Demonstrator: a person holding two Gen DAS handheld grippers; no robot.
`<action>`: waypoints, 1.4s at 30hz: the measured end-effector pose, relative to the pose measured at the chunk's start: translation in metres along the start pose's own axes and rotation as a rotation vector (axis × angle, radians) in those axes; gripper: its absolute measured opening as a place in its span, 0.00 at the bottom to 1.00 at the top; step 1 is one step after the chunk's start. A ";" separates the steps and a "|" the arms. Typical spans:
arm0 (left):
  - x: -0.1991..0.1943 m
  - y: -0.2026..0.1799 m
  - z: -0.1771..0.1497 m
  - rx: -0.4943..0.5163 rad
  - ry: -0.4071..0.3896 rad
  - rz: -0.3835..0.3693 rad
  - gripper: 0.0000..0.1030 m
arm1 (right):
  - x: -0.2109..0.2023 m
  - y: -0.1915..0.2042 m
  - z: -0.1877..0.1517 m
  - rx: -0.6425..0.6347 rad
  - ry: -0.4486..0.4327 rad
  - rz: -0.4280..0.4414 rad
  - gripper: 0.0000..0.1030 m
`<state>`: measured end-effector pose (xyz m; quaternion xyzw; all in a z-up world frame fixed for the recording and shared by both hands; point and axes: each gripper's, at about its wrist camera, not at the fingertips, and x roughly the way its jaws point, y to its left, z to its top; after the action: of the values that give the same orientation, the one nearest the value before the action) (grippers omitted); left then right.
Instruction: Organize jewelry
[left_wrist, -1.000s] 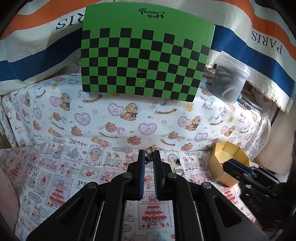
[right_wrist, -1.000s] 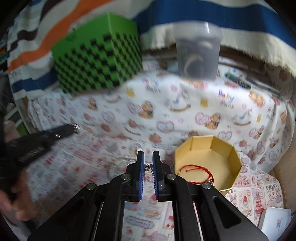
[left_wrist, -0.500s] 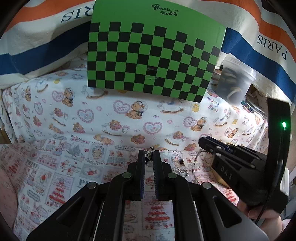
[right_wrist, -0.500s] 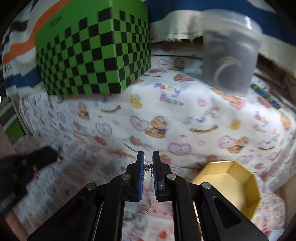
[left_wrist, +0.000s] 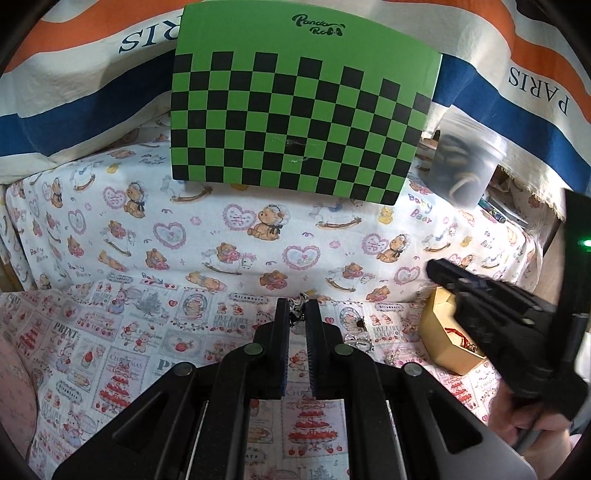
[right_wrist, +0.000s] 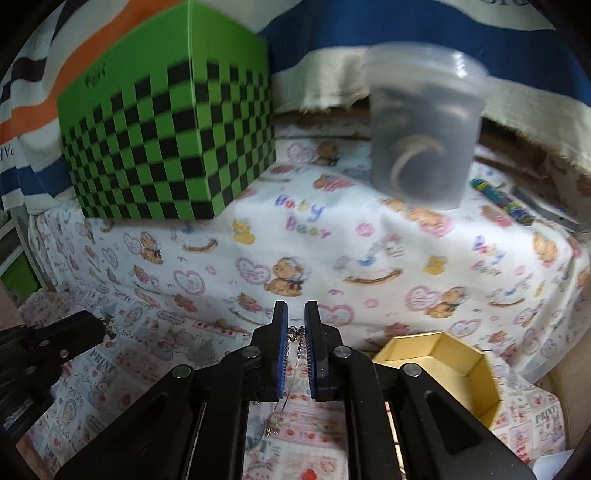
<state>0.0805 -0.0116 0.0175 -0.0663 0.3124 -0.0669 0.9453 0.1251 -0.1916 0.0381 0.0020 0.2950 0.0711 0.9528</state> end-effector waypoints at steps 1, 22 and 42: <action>0.000 0.000 0.000 0.000 0.000 -0.001 0.07 | -0.007 -0.001 0.001 -0.008 -0.013 -0.003 0.10; -0.035 -0.050 -0.003 0.110 -0.041 -0.122 0.07 | -0.110 -0.077 -0.025 0.137 -0.187 0.033 0.10; 0.055 -0.172 -0.002 0.187 0.163 -0.283 0.07 | -0.067 -0.136 -0.035 0.304 -0.144 0.056 0.10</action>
<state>0.1083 -0.1898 0.0129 -0.0159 0.3681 -0.2330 0.9000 0.0691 -0.3371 0.0407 0.1593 0.2331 0.0520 0.9579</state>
